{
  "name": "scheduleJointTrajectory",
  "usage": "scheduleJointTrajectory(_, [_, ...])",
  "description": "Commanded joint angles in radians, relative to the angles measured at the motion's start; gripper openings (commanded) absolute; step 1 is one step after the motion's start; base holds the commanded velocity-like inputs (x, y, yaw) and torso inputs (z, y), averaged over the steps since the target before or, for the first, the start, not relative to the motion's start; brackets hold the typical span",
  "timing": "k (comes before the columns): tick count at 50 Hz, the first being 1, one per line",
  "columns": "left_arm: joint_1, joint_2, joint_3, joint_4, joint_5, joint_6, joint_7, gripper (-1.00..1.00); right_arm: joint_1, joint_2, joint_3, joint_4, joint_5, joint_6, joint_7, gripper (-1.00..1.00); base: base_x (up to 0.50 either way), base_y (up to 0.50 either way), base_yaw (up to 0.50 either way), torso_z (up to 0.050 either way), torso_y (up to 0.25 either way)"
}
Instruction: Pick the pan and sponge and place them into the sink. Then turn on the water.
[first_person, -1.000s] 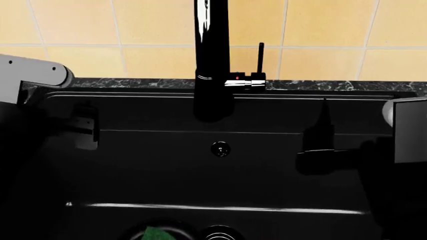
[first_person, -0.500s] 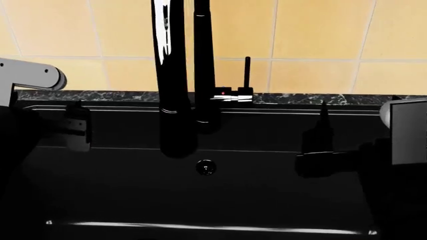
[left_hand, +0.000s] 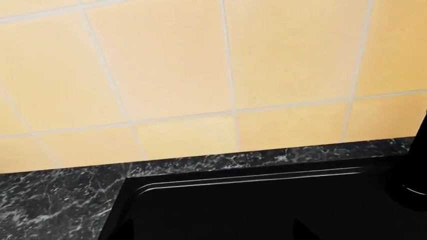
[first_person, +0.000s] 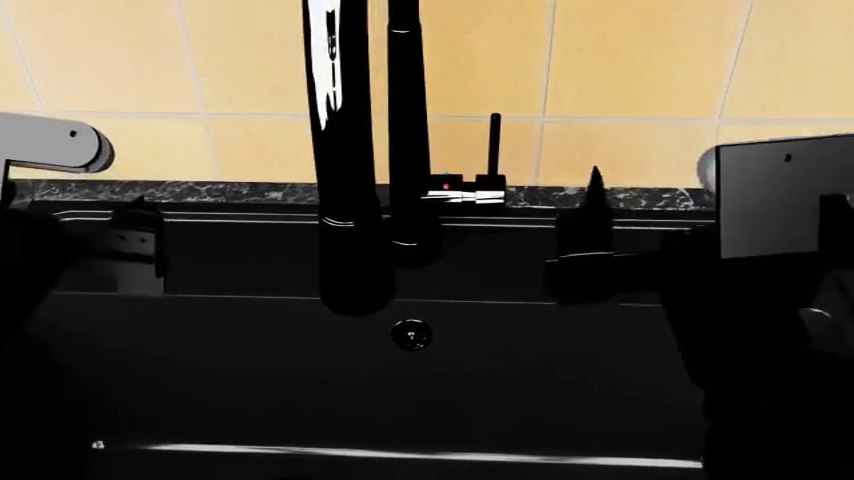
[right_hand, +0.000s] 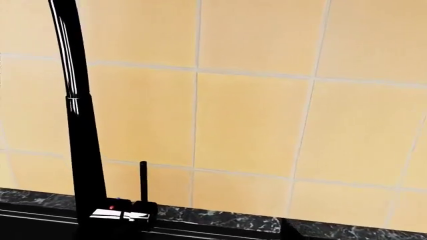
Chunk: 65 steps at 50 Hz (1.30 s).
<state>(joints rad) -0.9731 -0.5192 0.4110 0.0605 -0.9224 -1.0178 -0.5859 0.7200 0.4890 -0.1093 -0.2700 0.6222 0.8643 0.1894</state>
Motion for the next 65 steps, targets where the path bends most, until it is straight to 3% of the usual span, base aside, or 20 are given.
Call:
scheduleJointTrajectory(1, [-0.007, -0.006, -0.002, -0.023, 0.004, 0.038, 0.053, 1.00, 0.156, -0.108, -0.121, 0.300, -0.104, -0.118, -0.095, 1.00, 0.00, 0.00, 0.00, 0.000, 0.000])
scheduleJointTrajectory(20, [-0.038, -0.003, -0.010, -0.040, -0.007, 0.021, 0.040, 1.00, 0.482, -0.298, -0.277, 1.054, -0.285, -0.454, -0.265, 1.00, 0.00, 0.00, 0.00, 0.000, 0.000])
scheduleJointTrajectory(33, [-0.035, -0.014, -0.020, -0.023, -0.004, 0.074, 0.086, 1.00, 0.659, -0.398, -0.283, 1.570, -0.326, -0.729, -0.357, 1.00, 0.00, 0.00, 0.00, 0.000, 0.000])
scheduleJointTrajectory(65, [-0.027, -0.036, -0.005, -0.019, 0.029, 0.112, 0.102, 1.00, 0.680, -0.455, -0.121, 1.578, -0.497, -0.706, -0.427, 1.00, 0.00, 0.00, 0.00, 0.000, -0.003])
